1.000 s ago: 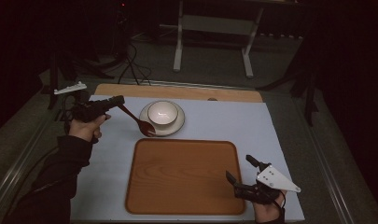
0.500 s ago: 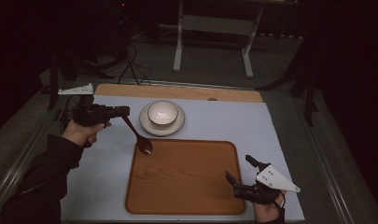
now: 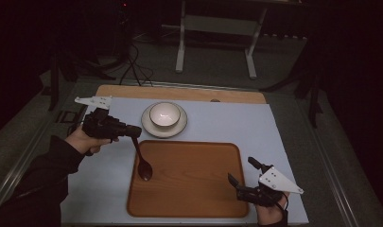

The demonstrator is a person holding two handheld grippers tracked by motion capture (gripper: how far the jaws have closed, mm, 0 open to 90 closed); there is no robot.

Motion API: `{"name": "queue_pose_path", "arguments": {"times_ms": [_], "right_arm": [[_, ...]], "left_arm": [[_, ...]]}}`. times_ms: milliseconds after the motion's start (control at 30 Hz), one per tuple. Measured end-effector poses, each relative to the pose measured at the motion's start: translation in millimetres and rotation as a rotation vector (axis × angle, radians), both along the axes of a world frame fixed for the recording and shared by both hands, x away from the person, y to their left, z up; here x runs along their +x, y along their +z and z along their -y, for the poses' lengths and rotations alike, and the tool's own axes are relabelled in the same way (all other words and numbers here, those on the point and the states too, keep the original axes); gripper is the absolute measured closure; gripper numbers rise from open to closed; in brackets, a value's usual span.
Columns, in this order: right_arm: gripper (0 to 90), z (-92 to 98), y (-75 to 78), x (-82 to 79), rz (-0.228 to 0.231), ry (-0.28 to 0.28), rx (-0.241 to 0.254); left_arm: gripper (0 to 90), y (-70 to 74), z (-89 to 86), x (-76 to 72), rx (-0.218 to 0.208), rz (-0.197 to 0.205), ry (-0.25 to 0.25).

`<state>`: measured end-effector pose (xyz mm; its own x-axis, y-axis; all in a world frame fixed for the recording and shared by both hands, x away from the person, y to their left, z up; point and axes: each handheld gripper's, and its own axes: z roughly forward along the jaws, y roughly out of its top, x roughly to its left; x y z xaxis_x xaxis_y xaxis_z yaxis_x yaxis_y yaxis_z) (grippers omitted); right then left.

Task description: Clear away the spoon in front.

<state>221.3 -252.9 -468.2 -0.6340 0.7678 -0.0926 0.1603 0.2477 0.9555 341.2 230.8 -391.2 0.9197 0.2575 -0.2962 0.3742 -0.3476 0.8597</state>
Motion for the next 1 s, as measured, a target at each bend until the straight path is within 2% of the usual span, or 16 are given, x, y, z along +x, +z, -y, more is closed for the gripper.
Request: {"name": "queue_pose_path", "arguments": {"times_ms": [100,167,300,400,467,600,767,867,900,967,1000], "right_arm": [[12.5,0.0,-0.2,0.1,-0.001,0.000,0.000],[12.5,-0.3,-0.4,0.2,-0.004,0.001,0.000],[12.5,-0.8,-0.8,0.5,-0.007,0.001,-0.002],[12.5,-0.7,-0.6,0.3,-0.005,0.002,-0.002],[12.5,-0.4,-0.8,0.6,-0.008,0.002,-0.001],[12.6,-0.6,-1.0,0.8,-0.010,0.004,-0.002],[12.6,-0.9,-1.3,1.1,-0.011,0.005,-0.005],[12.6,-0.8,-1.3,1.0,-0.012,0.007,-0.005],[12.6,-0.7,-1.4,1.1,-0.012,0.007,-0.005],[12.6,-0.7,-1.5,1.4,-0.015,0.007,-0.003],[12.6,-0.7,-1.5,1.4,-0.015,0.006,-0.003]], "left_arm": [[83.7,-3.2,4.3,-4.4,-0.018,0.036,-0.064],[83.7,-5.8,7.9,-6.0,-0.027,0.037,-0.103],[83.7,-9.8,13.8,-7.4,-0.025,0.049,-0.136],[83.7,-14.9,18.0,-6.2,-0.035,0.026,-0.160],[83.6,-19.2,21.2,-6.2,-0.026,0.017,-0.170],[83.7,-29.4,30.4,-6.8,0.004,0.001,-0.223],[83.6,-40.3,41.6,-9.0,0.046,0.025,-0.250],[83.6,-43.4,43.2,-10.7,0.053,0.056,-0.249],[83.6,-44.2,43.3,-11.6,0.056,0.078,-0.249],[83.6,-46.0,43.9,-12.1,0.049,0.056,-0.257],[83.6,-46.8,44.3,-13.0,0.053,0.066,-0.256]]}}
